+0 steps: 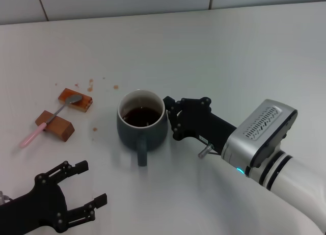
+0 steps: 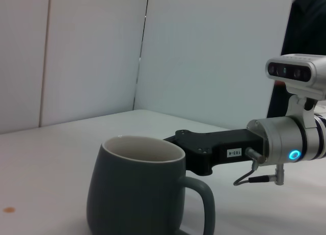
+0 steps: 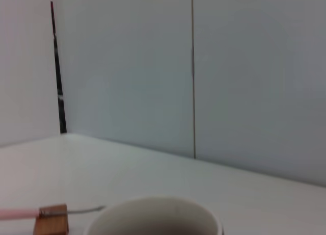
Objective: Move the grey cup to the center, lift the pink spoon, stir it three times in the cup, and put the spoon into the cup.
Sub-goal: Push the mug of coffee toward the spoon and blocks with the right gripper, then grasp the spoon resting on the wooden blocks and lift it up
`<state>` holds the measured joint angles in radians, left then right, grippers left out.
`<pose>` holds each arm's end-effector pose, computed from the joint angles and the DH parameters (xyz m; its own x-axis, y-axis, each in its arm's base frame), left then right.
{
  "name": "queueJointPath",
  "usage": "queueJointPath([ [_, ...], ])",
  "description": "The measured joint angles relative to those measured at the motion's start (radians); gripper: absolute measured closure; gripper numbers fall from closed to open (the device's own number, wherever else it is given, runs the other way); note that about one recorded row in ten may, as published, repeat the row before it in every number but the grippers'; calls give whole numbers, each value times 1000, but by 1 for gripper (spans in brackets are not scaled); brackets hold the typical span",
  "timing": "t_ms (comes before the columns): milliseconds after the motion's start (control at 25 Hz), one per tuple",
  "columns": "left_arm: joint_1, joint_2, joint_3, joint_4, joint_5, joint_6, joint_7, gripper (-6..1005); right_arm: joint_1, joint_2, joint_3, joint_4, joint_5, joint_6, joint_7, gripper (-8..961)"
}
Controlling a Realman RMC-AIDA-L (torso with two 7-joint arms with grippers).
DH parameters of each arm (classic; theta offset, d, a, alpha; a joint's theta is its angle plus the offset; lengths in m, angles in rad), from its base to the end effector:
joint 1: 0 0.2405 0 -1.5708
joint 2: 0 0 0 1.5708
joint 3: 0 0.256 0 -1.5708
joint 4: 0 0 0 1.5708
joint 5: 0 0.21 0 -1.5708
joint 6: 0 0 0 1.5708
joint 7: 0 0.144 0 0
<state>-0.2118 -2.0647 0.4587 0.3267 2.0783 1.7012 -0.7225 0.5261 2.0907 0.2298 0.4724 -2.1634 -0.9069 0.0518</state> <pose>-0.3450 0.1866 -0.0294 0.7581 0.2137 0.6162 0.4472 -0.8580 -0.2526 0.2309 0.2907 -0.1485 0.7913 -0.1241 -0.5987 -0.5000 -0.6950 -0.5168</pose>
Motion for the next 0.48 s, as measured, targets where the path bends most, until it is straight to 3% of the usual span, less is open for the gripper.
queueJointPath([
  [120,1,0,0,0,-2,0,0,137,-40,-2,16,11,-6,-76,-4,888],
  [320,5,0,0,0,-4,1,0,137,-173,-8,16,-29,-6,-372,-4,876],
  [480,6,0,-2,2,-5,4,1,137,-225,-11,-55,-115,-84,-525,4,867],
])
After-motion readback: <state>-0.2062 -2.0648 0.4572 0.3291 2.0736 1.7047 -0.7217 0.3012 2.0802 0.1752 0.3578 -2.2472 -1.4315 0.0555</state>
